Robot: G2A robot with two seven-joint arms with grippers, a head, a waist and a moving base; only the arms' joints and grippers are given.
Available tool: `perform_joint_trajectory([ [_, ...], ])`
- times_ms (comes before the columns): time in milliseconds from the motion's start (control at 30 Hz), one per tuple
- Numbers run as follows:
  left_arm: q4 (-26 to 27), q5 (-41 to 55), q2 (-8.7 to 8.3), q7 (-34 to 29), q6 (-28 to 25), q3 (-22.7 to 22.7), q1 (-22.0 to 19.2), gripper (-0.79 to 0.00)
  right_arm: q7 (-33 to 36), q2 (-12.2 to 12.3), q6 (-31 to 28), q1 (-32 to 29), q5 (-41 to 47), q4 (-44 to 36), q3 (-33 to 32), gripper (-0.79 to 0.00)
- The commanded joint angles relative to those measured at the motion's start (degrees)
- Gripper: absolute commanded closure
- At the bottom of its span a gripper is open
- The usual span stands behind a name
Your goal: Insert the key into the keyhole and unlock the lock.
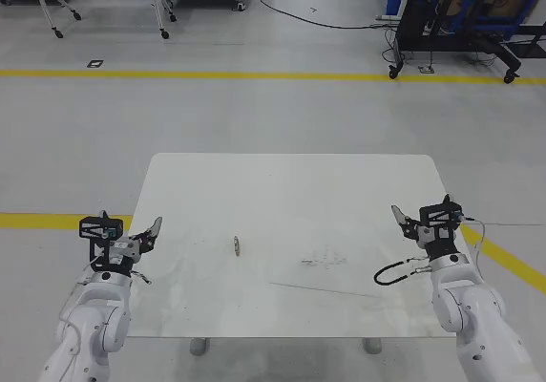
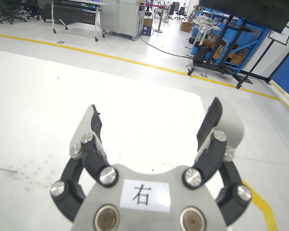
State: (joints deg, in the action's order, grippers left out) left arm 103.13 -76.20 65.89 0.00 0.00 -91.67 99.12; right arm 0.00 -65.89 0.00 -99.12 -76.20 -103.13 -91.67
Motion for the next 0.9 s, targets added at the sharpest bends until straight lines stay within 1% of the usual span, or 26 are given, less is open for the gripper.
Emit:
perform_joint_trajectory([
  [0, 0.0, 0.0, 0.0, 0.0, 0.0, 0.0, 0.0, -0.785, 0.0, 0.0, 0.0, 0.0, 0.0, 0.0, 0.0, -0.785],
  [67, 0.0, 0.0, 0.0, 0.0, 0.0, 0.0, 0.0, -0.785, 0.4, 0.0, -0.9, 0.3, -0.7, -0.1, 0.6, -0.785],
  [133, 0.0, 0.0, 0.0, 0.0, 0.0, 0.0, 0.0, -0.785, 2.7, 0.0, -2.7, 2.7, -3.2, 0.7, 2.8, -0.785],
  [267, 0.0, 0.0, 0.0, 0.0, 0.0, 0.0, 0.0, -0.785, 6.0, -0.3, -10.8, 9.3, -3.2, 5.2, 8.6, -0.785],
  [333, 0.0, 0.0, 0.0, 0.0, 0.0, 0.0, 0.0, -0.785, 5.9, -0.5, -16.2, 12.2, -1.6, 8.0, 11.2, -0.785],
  [500, 0.0, 0.0, 0.0, 0.0, 0.0, 0.0, 0.0, -0.785, 6.9, -0.9, -26.0, 18.6, 0.2, 14.2, 16.3, -0.785],
  [667, 0.0, 0.0, 0.0, 0.0, 0.0, 0.0, 0.0, -0.785, 5.8, -0.8, -38.9, 23.8, 0.6, 19.9, 19.5, -0.785],
  [833, 0.0, 0.0, 0.0, 0.0, 0.0, 0.0, 0.0, -0.785, 1.6, -0.3, -58.0, 28.6, 2.7, 26.1, 21.5, -0.785],
  [867, 0.0, 0.0, 0.0, 0.0, 0.0, 0.0, 0.0, -0.785, 0.6, -0.2, -58.0, 29.1, 2.7, 26.5, 22.8, -0.785],
])
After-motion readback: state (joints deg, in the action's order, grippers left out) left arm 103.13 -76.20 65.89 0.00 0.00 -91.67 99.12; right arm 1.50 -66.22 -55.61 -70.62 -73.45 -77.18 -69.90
